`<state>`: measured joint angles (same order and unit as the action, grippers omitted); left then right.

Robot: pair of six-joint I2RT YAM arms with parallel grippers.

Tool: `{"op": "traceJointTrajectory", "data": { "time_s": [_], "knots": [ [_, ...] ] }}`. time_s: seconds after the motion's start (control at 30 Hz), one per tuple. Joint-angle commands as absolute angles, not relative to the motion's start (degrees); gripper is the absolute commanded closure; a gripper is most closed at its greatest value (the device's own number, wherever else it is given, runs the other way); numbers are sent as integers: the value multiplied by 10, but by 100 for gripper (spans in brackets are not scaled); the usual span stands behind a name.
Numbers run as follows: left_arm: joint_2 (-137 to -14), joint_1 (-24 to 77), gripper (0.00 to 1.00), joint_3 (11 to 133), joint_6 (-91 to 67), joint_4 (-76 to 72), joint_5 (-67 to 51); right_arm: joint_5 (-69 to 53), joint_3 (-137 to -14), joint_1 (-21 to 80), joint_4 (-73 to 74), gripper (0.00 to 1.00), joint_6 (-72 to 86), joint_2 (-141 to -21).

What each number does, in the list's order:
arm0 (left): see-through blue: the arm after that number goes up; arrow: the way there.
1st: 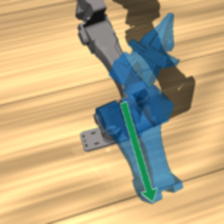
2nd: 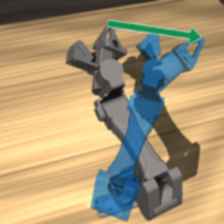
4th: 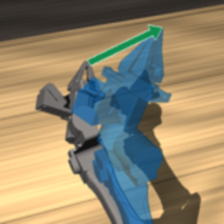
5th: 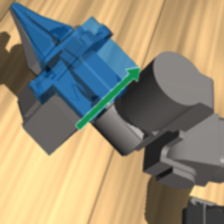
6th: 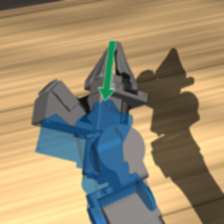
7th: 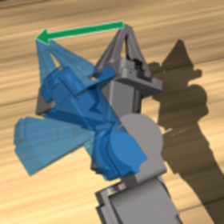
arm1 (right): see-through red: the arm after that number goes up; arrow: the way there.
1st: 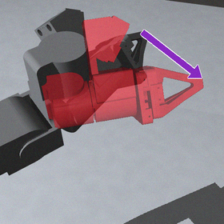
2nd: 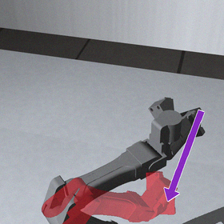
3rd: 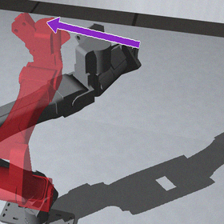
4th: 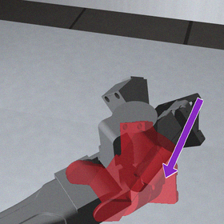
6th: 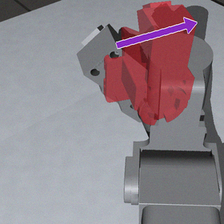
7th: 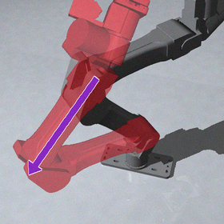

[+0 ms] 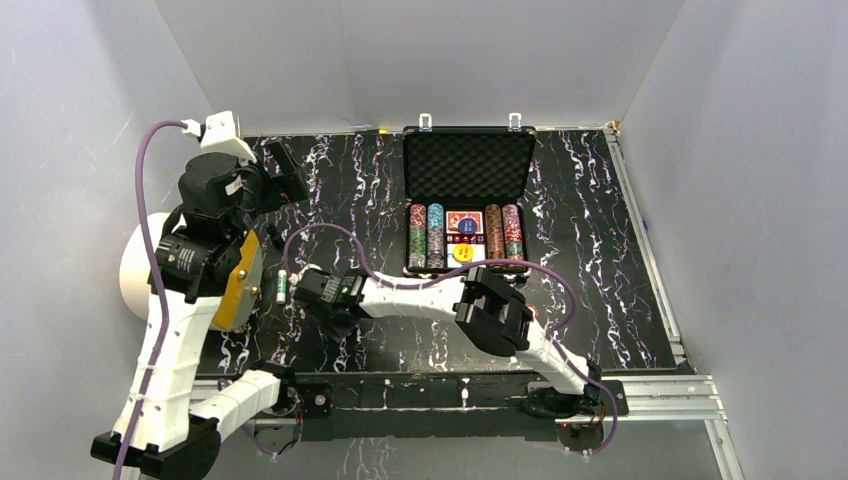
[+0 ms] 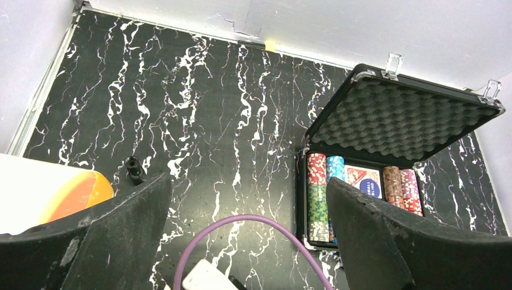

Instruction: Pack up texas hold em set

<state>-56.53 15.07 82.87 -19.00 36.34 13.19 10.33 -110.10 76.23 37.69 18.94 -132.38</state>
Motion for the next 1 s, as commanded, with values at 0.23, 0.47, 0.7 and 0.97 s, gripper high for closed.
{"op": "traceJointTrajectory", "data": {
  "time_s": [0.23, 0.47, 0.7, 0.97],
  "knots": [
    [-564, 147, 2, 817, -190, 364, 140, 151, -1102, 759, 397, 58, 208, -1339],
    [-569, 147, 2, 799, -216, 384, 120, 197, -1021, 748, 337, 58, 244, -1240],
    [-572, 147, 2, 744, -276, 400, 69, 215, -877, 705, 254, 58, 283, -1094],
    [-560, 146, 2, 677, -314, 410, 91, 164, -859, 681, 255, 44, 241, -1081]
  ]
}}
